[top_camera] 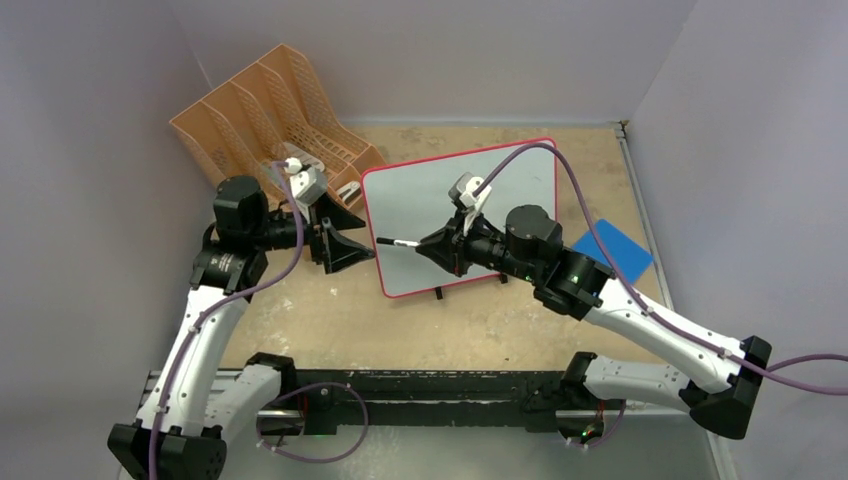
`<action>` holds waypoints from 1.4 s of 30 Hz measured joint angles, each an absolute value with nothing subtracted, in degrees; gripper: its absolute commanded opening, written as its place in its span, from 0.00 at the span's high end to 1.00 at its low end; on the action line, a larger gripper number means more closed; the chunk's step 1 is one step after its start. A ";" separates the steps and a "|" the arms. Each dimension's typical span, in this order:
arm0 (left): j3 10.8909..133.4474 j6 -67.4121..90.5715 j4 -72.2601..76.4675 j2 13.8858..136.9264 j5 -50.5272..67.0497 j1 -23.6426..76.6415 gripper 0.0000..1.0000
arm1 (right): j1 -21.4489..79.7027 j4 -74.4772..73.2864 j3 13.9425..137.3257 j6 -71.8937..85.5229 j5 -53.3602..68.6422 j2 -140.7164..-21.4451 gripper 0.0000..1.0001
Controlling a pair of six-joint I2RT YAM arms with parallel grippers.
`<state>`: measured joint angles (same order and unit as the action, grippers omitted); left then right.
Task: Write a sentence on the whiteboard
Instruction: Open the whiteboard marker at the center of the board.
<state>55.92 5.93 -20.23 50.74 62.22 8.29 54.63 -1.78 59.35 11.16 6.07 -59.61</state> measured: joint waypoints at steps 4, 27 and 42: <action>55.72 1.28 -20.21 52.07 66.22 10.83 0.29 | 54.61 -4.01 59.88 11.22 9.21 -59.57 1.00; 55.64 -8.40 -25.17 56.51 75.50 18.17 0.71 | 54.33 -4.80 59.90 3.20 21.17 -57.67 1.00; 55.33 -14.85 -28.08 53.01 73.34 19.53 1.00 | 53.21 -4.01 59.88 2.83 25.36 -57.58 1.00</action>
<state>55.33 -14.85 -28.08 53.01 73.34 19.53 53.21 -4.01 59.88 2.83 25.36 -57.58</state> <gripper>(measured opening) 0.087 0.146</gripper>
